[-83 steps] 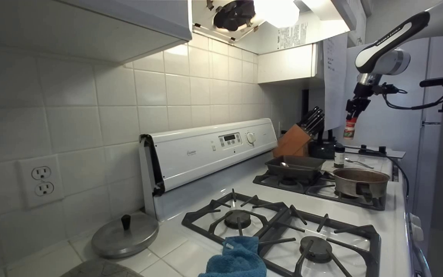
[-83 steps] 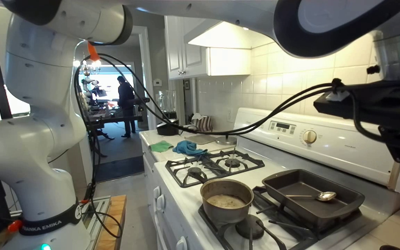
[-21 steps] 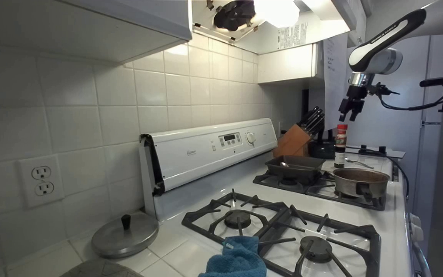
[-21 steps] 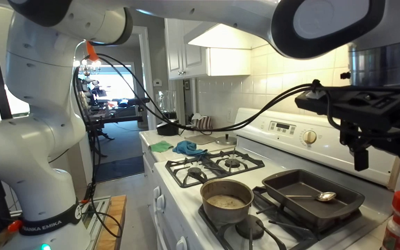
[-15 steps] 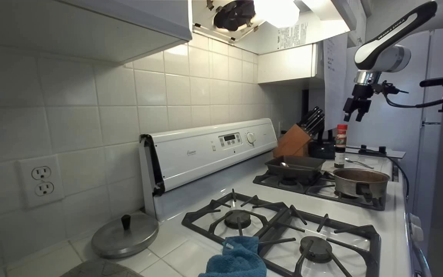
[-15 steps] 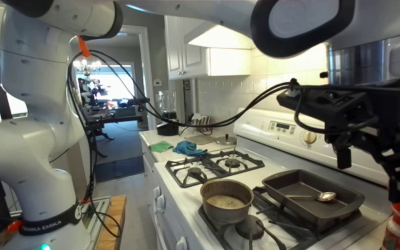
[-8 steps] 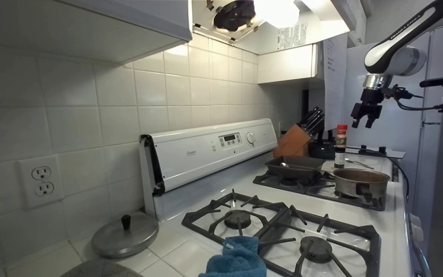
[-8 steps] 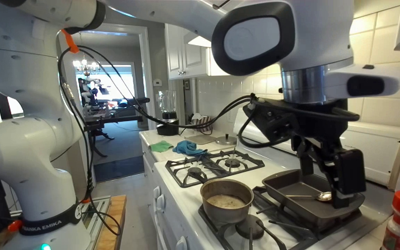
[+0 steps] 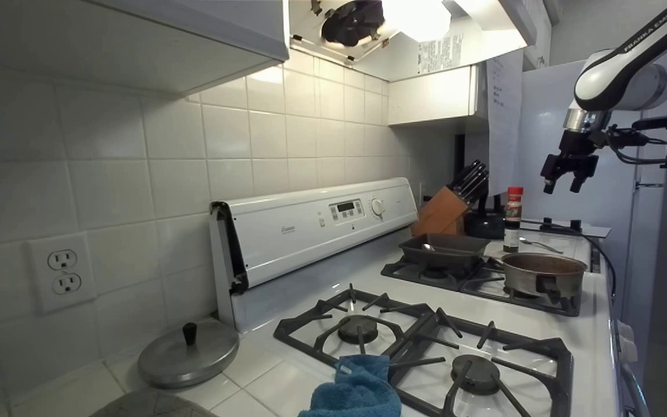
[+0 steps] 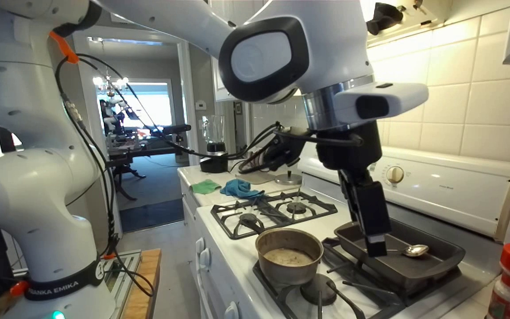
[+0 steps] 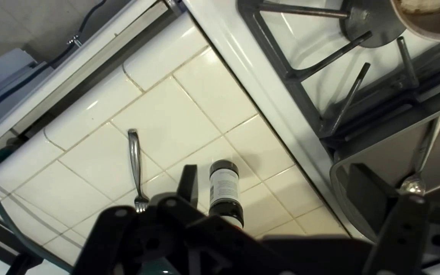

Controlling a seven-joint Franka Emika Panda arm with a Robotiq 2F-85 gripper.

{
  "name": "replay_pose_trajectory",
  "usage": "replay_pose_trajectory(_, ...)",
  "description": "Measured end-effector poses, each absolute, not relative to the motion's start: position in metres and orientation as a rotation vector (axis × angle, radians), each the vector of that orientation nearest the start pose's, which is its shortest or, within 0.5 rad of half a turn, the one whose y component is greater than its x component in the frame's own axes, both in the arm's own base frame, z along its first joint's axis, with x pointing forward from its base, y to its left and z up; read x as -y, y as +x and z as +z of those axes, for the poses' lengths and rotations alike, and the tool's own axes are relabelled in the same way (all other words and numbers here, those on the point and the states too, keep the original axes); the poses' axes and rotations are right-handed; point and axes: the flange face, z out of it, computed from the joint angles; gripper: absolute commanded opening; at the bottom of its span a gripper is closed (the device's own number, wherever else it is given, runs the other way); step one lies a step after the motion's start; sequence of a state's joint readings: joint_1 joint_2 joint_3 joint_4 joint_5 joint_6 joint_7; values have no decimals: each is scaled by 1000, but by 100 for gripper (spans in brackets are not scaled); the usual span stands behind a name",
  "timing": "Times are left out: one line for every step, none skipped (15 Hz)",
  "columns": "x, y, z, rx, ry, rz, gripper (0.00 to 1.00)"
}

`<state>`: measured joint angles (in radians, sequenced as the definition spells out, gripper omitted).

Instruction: Stack up the spice bottles

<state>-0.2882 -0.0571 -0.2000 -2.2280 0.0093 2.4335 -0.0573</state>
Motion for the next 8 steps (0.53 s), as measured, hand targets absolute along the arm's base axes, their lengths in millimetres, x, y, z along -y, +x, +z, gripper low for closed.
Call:
replay_pose_trajectory(251,472,424,-707,-3090,-411,100)
replay_pose_trajectory(247,468,425,-723,-3088,-417,100)
replay_pose_trajectory(244,463,426,-738,-3082,-418,100)
replay_pose_trajectory(242,459,427,-750,-3074,-420,100)
replay_pose_trajectory(241,457,428,-752,-3072,-423,100)
replay_pose_trajectory(241,457,429,-752,-3072,-424,100)
replay_pose_trajectory(241,458,428,-752,-3072,-423,100)
replay_pose_trajectory(242,458,427,-752,-3073,-420,100)
